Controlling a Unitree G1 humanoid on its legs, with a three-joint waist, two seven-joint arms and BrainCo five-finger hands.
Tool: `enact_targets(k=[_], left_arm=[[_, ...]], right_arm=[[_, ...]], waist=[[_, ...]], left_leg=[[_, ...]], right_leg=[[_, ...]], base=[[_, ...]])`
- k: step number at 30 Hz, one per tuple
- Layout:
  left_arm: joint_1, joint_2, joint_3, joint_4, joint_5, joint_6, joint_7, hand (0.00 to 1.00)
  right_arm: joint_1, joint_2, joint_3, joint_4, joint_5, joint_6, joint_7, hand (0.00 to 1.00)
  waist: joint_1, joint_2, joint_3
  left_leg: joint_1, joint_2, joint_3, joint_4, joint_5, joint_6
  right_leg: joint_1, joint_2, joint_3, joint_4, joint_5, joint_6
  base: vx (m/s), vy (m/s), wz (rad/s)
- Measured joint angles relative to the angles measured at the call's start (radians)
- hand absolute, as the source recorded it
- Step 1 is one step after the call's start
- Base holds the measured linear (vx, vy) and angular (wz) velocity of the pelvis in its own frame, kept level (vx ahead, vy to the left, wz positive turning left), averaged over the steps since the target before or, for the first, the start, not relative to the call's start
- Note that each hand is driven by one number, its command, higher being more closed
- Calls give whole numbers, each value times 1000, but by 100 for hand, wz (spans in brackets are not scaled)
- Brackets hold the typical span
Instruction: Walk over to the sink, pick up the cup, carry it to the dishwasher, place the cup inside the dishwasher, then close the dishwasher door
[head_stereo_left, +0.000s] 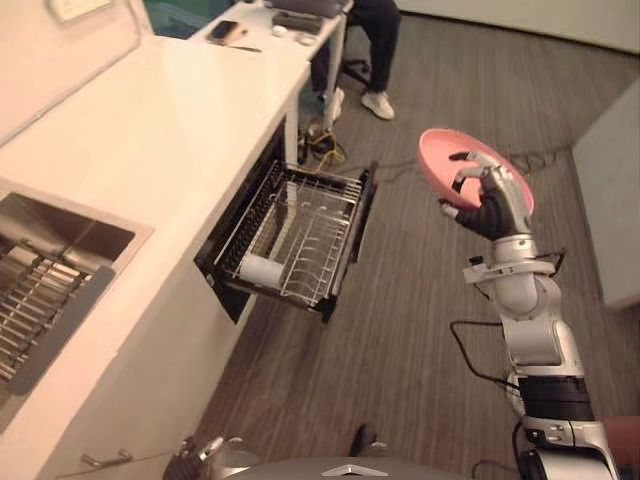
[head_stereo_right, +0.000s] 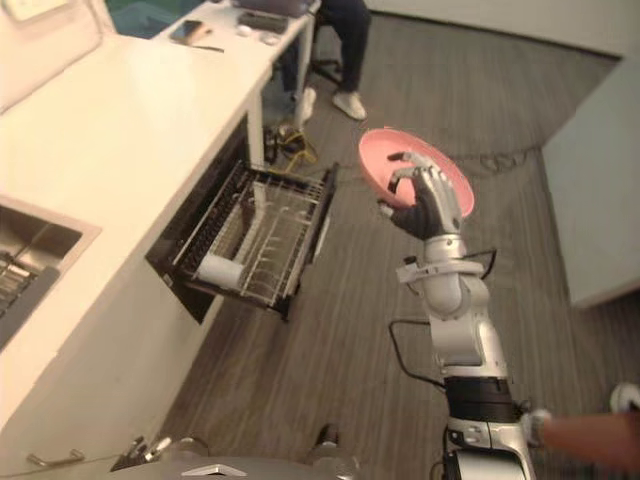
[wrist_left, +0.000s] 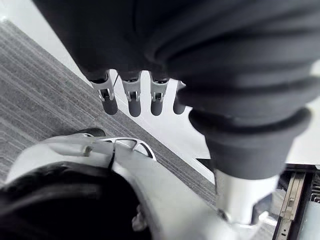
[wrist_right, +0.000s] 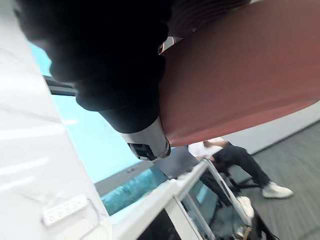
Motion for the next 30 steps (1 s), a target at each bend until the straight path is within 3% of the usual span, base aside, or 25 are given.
enact_targets(k=[4,9,14,21,25,30], left_arm=[[-17,1,0,-1,-8,-1,-1,0],[-75,17,4,-21,-55,-12,-8,0],[-87,16,12,-39,-85,-10,-17,0],[-110,18,49,-57,-128,-3,-55,0],[-126,21,51,-71,-146,5,-69,0],[-143,30,49,-79,-165,11,-69,0]], right_arm=[[-58,-2,23,36,-5,10,23,100],[-244,-42,57,120,-7,35,16,100],[-323,-77,112,157,-6,47,-5,100],[-475,-103,185,230,-3,69,-22,100],[-541,-117,229,303,-2,68,-19,100],[-646,-144,300,426,15,102,-17,100]], waist=[[-1,-4,37],[23,-23,141],[46,-27,176],[72,-51,232],[95,-53,267],[117,-52,281]], left_leg=[[-65,-19,-69,16,0,13],[-182,-60,-136,37,18,40],[-249,-83,-219,51,18,49],[-310,-91,-261,77,15,57],[-343,-94,-270,90,21,65],[-408,-101,-296,107,26,71]], right_leg=[[-39,-8,-8,-20,35,-2],[-102,-35,-39,-59,99,-1],[-126,-48,-78,-59,107,-3],[-153,-53,-95,-59,115,-4],[-174,-57,-102,-59,123,-5],[-224,-61,-111,-59,137,-11]], base=[[-127,27,8],[-95,42,24],[10,46,27],[-39,37,14],[-44,29,7],[-49,29,8]])
